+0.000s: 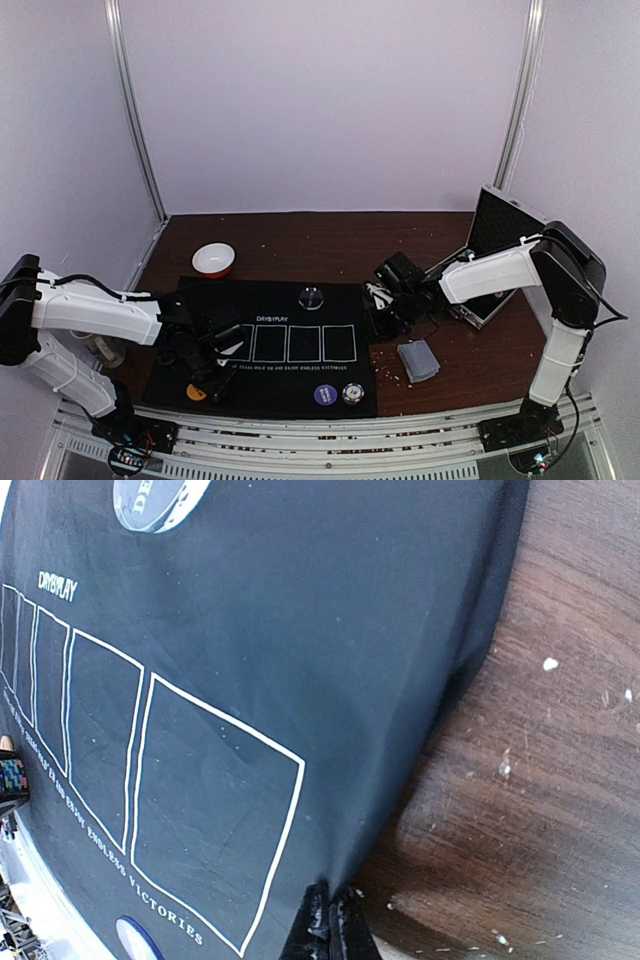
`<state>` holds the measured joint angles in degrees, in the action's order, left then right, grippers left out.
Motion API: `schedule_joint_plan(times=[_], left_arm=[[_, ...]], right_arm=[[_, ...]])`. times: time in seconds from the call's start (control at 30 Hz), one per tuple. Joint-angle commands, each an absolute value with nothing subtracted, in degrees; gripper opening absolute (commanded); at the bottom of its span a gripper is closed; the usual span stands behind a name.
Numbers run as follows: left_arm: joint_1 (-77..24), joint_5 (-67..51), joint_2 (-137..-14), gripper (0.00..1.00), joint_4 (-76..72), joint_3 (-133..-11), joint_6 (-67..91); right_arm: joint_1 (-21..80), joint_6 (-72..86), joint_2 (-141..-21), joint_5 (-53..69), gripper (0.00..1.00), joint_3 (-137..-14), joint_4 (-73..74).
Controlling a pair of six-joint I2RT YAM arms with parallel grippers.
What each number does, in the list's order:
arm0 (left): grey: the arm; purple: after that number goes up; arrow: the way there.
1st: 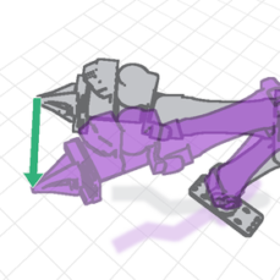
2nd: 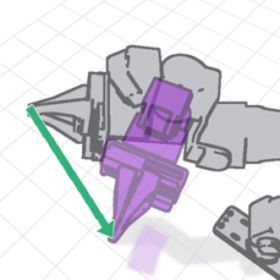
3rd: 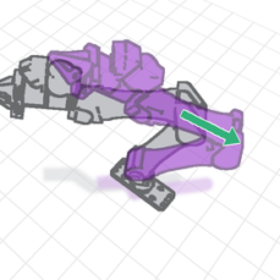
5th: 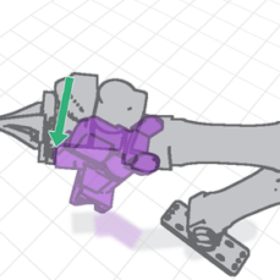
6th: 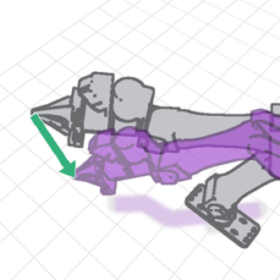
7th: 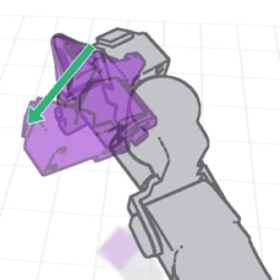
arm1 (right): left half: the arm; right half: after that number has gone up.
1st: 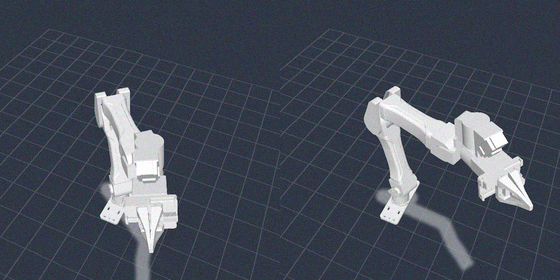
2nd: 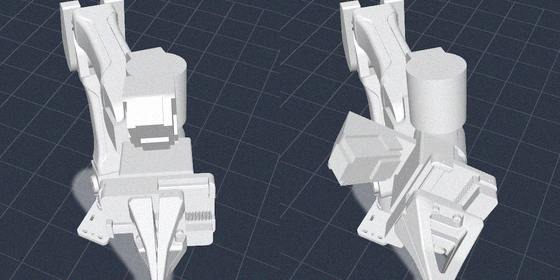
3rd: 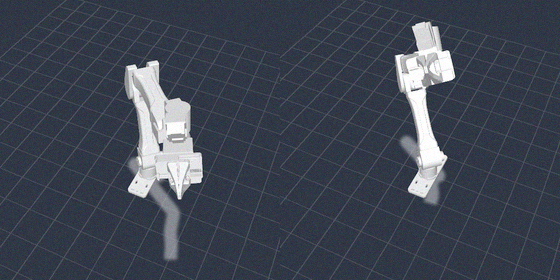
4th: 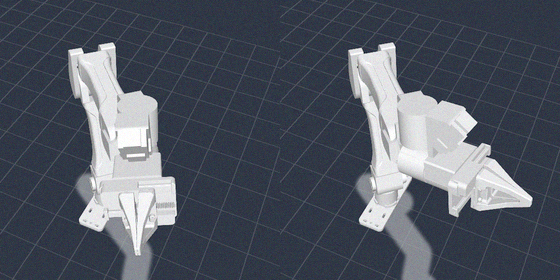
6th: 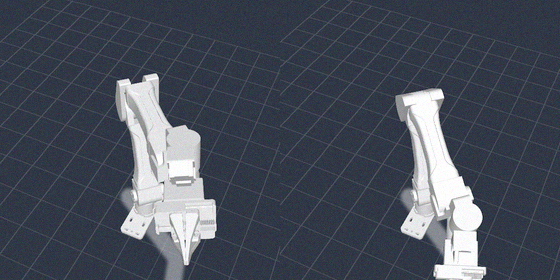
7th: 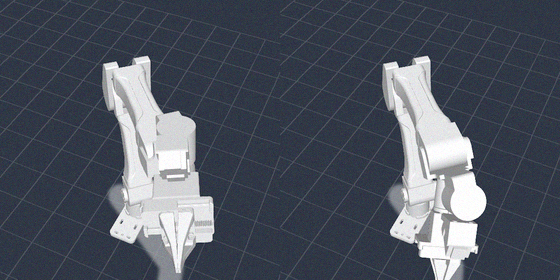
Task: Distribute texas hold em gaming equipment
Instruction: Move the poker chips pile to the big blind area.
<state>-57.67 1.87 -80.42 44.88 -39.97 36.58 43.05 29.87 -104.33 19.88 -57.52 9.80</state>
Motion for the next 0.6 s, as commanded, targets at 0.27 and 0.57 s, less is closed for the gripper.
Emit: schedule_joint_plan(times=[0.27, 0.57], left_arm=[[-57.3, 0.4, -80.2, 0.27, 41.6, -39.9, 34.5], [-57.3, 2.6, -79.7, 0.58, 43.4, -42.7, 33.2]], right_arm=[[42.2, 28.4, -103.8, 16.6, 0.08, -57.4, 15.7], [42.7, 27.6, -101.8, 15.7, 0.35, -60.6, 20.2]])
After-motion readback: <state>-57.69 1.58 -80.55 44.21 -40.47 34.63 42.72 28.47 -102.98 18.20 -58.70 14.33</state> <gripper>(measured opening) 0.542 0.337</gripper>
